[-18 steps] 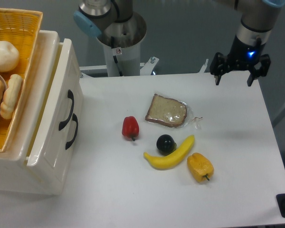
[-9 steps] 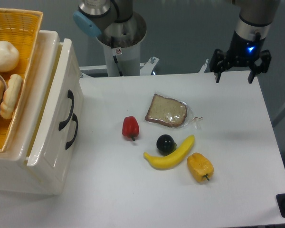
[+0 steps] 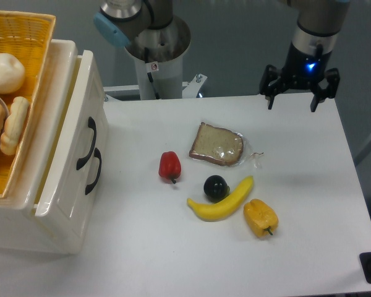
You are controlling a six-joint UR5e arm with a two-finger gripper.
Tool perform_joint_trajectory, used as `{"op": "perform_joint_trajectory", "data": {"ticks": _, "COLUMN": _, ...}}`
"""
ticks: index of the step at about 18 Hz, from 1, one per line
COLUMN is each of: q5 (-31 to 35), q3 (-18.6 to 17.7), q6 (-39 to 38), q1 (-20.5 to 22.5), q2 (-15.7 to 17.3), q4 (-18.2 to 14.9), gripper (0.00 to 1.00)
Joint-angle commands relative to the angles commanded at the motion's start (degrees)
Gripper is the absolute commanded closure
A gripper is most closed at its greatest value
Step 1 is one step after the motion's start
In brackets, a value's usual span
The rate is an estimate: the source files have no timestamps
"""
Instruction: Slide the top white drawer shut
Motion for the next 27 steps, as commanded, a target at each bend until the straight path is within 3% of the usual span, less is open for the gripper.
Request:
{"op": "perform_joint_trajectory", "data": {"ticks": 7, "q5": -0.4, "q3": -0.7, "q6": -1.3, "q1": -1.0, "q2": 0.5, "q4": 0.0, "gripper": 0.0}}
{"op": "perform_joint_trajectory", "data": {"ticks": 14, "q5": -0.6, "q3": -1.0, "q6": -10.5, "q1": -3.2, "q2": 1.0, "q4": 0.1, "gripper": 0.0}}
{"op": "perform_joint_trajectory", "data": {"ticks": 27, "q5": -0.5, "q3": -0.3, "q6": -10.4, "q1": -4.8, "q2": 0.9, "q4": 0.4, "gripper": 0.0}}
